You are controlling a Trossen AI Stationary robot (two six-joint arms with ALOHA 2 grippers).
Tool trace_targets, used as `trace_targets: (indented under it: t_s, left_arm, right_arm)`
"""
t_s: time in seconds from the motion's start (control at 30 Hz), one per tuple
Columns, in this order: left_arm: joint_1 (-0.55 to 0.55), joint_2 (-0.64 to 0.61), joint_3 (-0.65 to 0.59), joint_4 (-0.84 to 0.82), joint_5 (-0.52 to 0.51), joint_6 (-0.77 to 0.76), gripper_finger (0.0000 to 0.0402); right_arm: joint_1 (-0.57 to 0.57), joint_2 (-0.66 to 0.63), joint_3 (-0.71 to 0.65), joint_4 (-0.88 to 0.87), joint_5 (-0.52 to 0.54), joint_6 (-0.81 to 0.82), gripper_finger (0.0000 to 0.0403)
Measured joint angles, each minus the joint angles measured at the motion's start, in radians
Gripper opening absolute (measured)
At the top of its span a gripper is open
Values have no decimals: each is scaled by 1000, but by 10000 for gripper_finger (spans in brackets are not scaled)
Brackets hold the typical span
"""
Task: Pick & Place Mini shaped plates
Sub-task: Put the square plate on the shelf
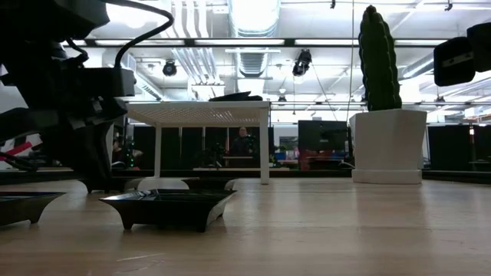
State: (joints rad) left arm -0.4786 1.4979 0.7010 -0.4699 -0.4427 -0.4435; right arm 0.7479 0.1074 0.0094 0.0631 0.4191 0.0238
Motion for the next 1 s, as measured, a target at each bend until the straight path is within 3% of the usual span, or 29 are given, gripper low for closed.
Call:
trace_targets:
  t_s: [0.1, 0.47, 0.83, 1.0]
  left_arm:
    - [0, 0, -2, -1, 3, 2, 8]
    - [0, 0, 46, -14, 12, -1, 0]
    - [0, -2, 192, -207, -47, 20, 0]
    - [-1, -3, 298, -388, -122, 29, 0]
  right_arm:
    - [0, 0, 0, 0, 0, 1, 8]
    - [0, 0, 0, 0, 0, 0, 8]
    - [0, 0, 0, 0, 0, 0, 8]
    - [0, 0, 0, 0, 0, 1, 8]
